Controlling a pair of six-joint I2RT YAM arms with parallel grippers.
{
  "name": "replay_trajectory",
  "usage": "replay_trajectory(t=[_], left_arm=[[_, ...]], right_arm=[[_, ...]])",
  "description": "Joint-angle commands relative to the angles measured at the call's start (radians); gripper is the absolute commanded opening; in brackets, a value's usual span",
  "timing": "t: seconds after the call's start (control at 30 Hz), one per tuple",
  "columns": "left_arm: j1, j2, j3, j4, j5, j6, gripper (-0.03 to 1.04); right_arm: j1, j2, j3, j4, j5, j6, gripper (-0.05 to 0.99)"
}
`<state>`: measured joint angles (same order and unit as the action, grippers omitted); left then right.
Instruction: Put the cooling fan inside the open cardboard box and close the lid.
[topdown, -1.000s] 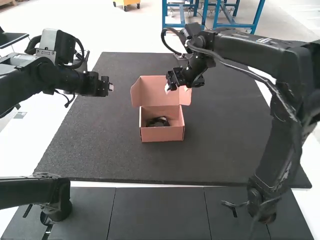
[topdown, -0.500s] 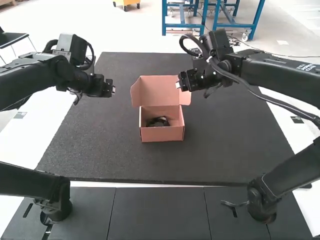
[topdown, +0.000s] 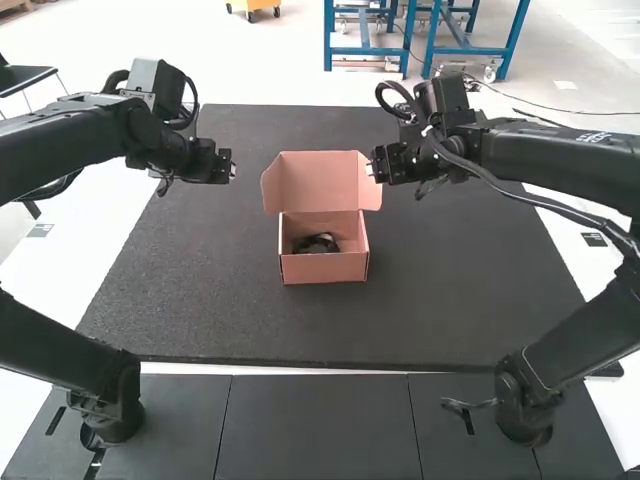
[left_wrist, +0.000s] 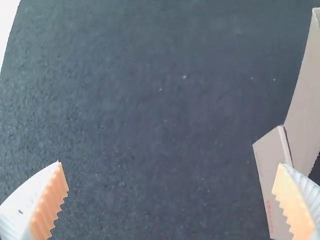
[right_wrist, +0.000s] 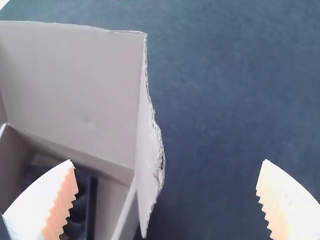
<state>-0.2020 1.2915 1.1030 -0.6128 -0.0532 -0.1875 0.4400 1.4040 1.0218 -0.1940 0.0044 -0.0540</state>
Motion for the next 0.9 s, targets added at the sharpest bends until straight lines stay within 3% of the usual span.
replay_trajectory(t=[0.0,0.43,0.87], left_arm=[[0.003,0.014,0.031,0.015,-0.008,0.013,0.97],[0.003,0.086,0.035,0.09,-0.007,0.019,0.97],[-0.017,0.187,0.124,0.108,0.062,0.048,0.97]], right_arm=[[-0.003,0.049,0.032,0.011,-0.015,-0.01,0.81],[-0.003,0.165,0.126,0.007,-0.029,-0.01,0.81],[-0.009,0.207,0.169,-0.007,-0.03,0.003,0.79]])
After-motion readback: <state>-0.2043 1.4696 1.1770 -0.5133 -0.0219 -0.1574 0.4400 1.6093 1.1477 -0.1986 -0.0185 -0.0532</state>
